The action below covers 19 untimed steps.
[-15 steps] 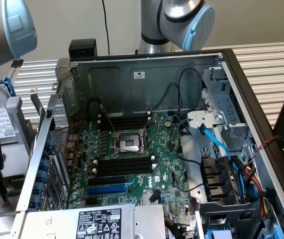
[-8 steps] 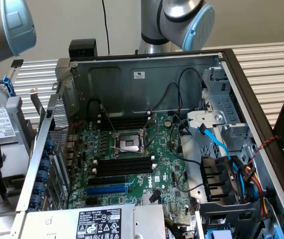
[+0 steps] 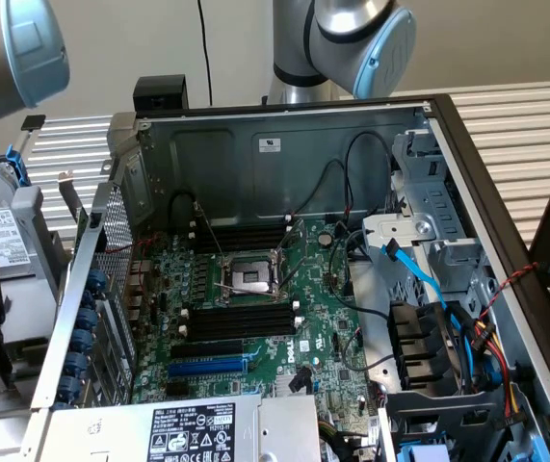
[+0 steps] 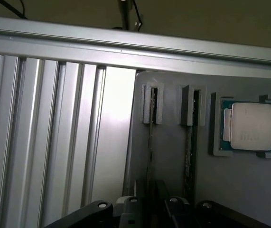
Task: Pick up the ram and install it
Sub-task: 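Pick up the ram and move it above insertion slot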
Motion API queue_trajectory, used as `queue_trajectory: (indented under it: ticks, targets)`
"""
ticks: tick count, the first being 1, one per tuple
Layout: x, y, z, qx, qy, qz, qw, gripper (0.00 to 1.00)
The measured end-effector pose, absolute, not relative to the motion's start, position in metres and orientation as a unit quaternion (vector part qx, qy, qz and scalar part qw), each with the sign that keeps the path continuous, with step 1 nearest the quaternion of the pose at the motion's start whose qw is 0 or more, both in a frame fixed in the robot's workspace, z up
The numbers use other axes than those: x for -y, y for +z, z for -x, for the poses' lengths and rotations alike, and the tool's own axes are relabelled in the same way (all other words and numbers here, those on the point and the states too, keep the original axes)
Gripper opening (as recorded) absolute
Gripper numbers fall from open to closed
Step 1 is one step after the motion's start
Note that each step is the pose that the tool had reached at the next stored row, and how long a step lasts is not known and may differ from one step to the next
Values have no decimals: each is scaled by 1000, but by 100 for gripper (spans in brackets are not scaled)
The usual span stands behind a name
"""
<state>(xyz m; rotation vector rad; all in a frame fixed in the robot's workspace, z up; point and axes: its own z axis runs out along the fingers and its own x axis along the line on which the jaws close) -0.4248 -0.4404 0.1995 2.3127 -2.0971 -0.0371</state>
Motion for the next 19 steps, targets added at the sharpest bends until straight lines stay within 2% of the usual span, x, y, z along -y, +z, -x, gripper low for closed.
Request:
queue_trajectory:
  ticks: [5,6,15,19]
  targets:
    - [440,200,425,672,-12,-741,10,21]
    - [440,200,425,672,-12,-741,10,14]
    - [440,200,425,672,-12,-741,10,14]
    - [440,213,425,672,-12,-741,10,14]
